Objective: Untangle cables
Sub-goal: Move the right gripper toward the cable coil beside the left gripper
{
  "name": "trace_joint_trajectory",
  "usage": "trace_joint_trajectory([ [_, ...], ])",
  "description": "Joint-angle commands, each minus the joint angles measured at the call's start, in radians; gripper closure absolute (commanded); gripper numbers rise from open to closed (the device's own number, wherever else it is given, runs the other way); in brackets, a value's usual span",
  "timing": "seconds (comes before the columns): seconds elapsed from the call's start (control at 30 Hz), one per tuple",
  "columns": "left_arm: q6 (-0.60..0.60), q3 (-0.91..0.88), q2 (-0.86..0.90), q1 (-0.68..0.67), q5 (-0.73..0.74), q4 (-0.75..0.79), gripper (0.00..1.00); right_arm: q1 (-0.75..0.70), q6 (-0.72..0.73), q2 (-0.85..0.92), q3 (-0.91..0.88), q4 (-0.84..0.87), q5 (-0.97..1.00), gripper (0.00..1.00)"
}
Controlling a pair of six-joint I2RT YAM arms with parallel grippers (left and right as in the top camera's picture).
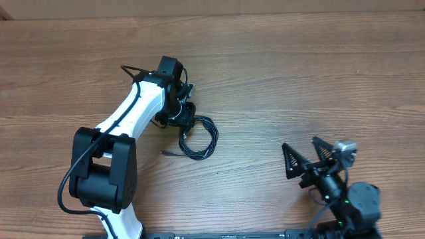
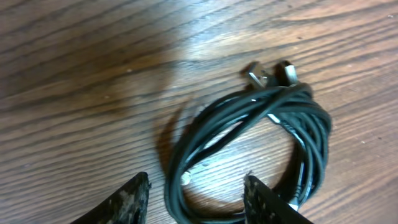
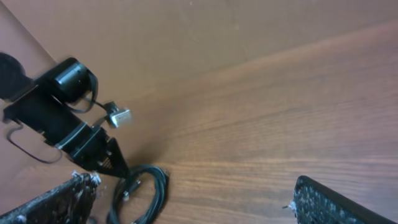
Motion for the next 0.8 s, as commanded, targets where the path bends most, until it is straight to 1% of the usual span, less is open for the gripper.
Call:
trace_joint_trajectory([
  [0.0,0.032,-0.002,0.008,0.005,0.051,0.005,0.49,-0.003,-0.009,0.105,0.213,-0.083,0.041,0.00],
  [0.13,0.024,-0.002,0.008,0.003,0.051,0.013,0.53,-0.003,-0.008,0.280,0.383,-0.197,0.032,0.00],
  [0.23,0.016,-0.003,0.008,0.004,0.028,0.013,0.57,-0.003,-0.008,0.398,0.453,-0.237,-0.022,0.00],
  [0.33,-0.023,-0.007,0.008,0.004,-0.015,0.013,0.57,-0.003,0.003,0.502,0.468,-0.203,-0.132,0.00],
  [0.4,-0.029,-0.007,0.009,0.004,-0.020,0.013,0.58,-0.003,0.003,0.559,0.468,-0.183,-0.198,0.00],
  [0.43,-0.029,-0.008,0.010,0.003,-0.020,0.012,0.59,-0.003,0.004,0.583,0.468,-0.173,-0.228,0.00],
  [0.5,-0.031,-0.014,0.010,0.003,-0.012,0.014,0.64,-0.003,0.030,0.639,0.468,-0.149,-0.300,0.00],
  [0.53,-0.040,-0.019,0.010,0.003,-0.012,0.016,0.66,-0.003,0.034,0.668,0.468,-0.136,-0.337,0.02],
  [0.6,-0.059,-0.029,0.010,0.002,-0.012,0.026,0.65,-0.003,0.038,0.732,0.468,-0.120,-0.414,0.21],
  [0.63,-0.068,-0.035,0.010,-0.001,-0.012,0.036,0.65,-0.003,0.060,0.764,0.468,-0.121,-0.435,0.29],
  [0.7,-0.075,-0.038,0.010,-0.004,-0.013,0.042,0.65,-0.002,0.100,0.823,0.468,-0.133,-0.443,0.33],
  [0.77,-0.075,-0.037,0.010,-0.004,-0.013,0.042,0.66,0.000,0.139,0.913,0.468,-0.153,-0.443,0.33],
])
